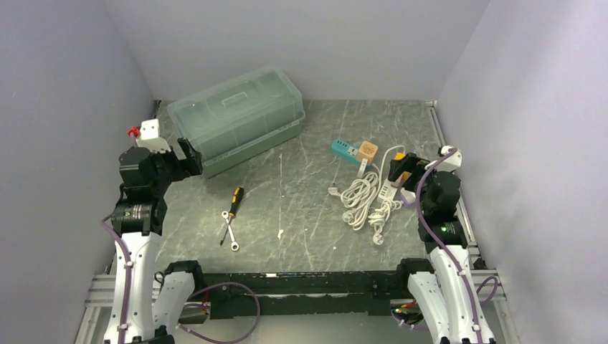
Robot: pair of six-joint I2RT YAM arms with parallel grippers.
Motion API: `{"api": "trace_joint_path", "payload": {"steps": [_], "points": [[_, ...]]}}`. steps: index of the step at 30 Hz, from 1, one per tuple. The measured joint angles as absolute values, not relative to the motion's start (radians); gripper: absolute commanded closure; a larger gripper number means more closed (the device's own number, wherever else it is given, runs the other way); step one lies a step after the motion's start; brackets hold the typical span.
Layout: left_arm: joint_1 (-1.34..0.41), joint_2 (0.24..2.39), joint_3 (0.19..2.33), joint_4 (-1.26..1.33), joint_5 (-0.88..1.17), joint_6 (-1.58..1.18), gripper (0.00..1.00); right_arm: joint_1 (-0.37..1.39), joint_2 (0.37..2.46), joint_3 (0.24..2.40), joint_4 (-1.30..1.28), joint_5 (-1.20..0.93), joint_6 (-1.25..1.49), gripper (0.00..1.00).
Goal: Pull the plug off the socket
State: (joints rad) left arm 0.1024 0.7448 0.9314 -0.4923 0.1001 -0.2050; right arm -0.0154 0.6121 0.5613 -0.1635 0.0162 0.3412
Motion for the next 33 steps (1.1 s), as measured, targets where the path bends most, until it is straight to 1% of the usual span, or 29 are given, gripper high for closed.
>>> {"api": "trace_joint_path", "payload": {"steps": [10, 13, 16, 21, 23, 25, 27, 30, 33], "points": [[0.1, 0.756, 0.931, -0.509, 0.042, -0.219, 0.0, -0.015, 0.657, 0.561, -0.165, -0.011, 0.34, 0.0], [0.091, 0.763, 0.937, -0.512, 0.038, -0.223, 0.03, -0.015, 0.67, 0.561, -0.166, -0.028, 0.339, 0.01], [0.059, 0.834, 1.013, -0.529, 0.049, -0.227, 0.03, -0.015, 0.69, 0.562, -0.166, -0.043, 0.336, 0.0], [-0.069, 1.035, 1.225, -0.514, 0.065, -0.222, 0.03, -0.002, 0.781, 0.562, -0.168, -0.096, 0.336, 0.01], [-0.123, 1.103, 1.279, -0.488, 0.087, -0.214, 0.04, 0.03, 0.835, 0.563, -0.18, -0.096, 0.336, 0.03], [-0.149, 1.135, 1.274, -0.463, 0.126, -0.213, 0.05, 0.078, 0.89, 0.572, -0.201, -0.086, 0.336, 0.06], [-0.165, 1.143, 1.214, -0.429, 0.16, -0.216, 0.05, 0.138, 0.944, 0.595, -0.225, -0.056, 0.335, 0.09], [-0.215, 1.152, 1.135, -0.437, 0.155, -0.218, 0.05, 0.243, 1.027, 0.649, -0.243, 0.026, 0.337, 0.12], [-0.3, 1.187, 1.124, -0.455, 0.152, -0.202, 0.04, 0.316, 1.108, 0.709, -0.25, 0.119, 0.355, 0.16]]}}
